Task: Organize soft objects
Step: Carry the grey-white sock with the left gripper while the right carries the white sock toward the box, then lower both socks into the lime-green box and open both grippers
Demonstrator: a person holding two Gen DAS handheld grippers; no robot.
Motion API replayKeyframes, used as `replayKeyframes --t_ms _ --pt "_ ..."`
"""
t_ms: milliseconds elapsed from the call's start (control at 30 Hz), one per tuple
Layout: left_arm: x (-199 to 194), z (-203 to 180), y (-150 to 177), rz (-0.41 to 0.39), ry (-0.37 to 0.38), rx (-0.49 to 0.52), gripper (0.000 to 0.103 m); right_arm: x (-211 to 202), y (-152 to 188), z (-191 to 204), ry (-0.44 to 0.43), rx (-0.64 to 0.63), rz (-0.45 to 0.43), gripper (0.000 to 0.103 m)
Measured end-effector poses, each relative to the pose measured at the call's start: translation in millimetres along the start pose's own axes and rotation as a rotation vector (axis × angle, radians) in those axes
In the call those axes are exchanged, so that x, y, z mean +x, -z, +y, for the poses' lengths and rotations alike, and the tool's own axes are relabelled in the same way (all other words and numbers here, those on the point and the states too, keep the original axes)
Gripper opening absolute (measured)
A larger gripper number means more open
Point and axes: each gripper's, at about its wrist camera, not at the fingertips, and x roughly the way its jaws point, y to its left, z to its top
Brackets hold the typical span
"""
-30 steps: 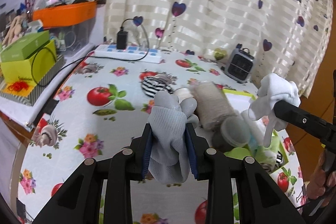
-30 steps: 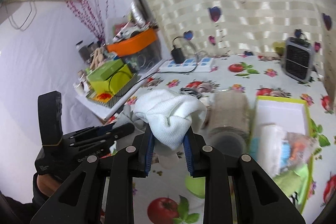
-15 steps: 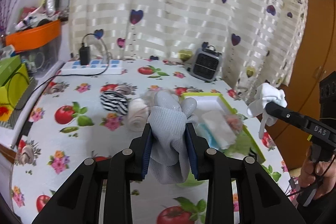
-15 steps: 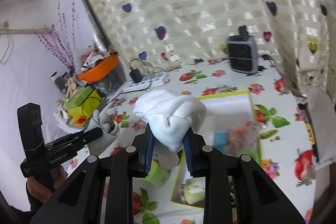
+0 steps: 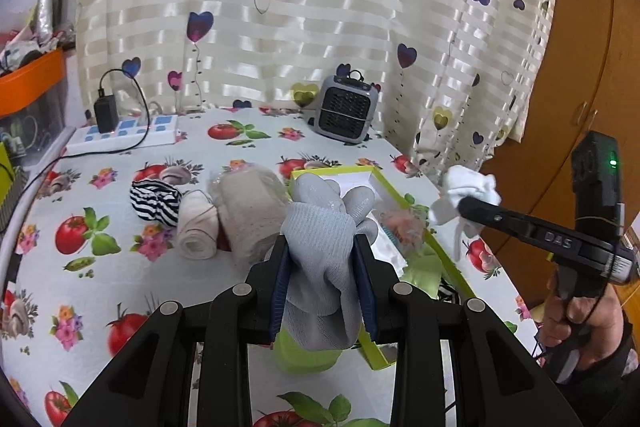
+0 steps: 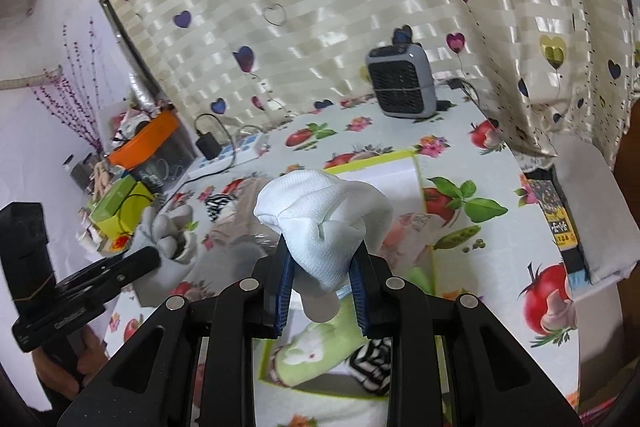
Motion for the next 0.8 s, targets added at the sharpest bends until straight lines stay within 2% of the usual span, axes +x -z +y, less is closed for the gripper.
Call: replayKeyframes --t_ms 467,633,800 --pt "24.8 -0.7 -17.5 0.013 -0.001 0.017 0.029 73.3 -22.3 -8.7 0.044 -0.024 0.079 0.027" --pt "42.1 -8.7 -29.4 0.020 0.010 0.043 0.029 91.6 -27.4 -17.9 0.077 -0.004 0.104 0.030" --pt "62.5 -16.5 -35.4 0.046 0.032 0.049 0.029 91.0 -22.5 -24.3 0.078 -0.008 0.096 0.040"
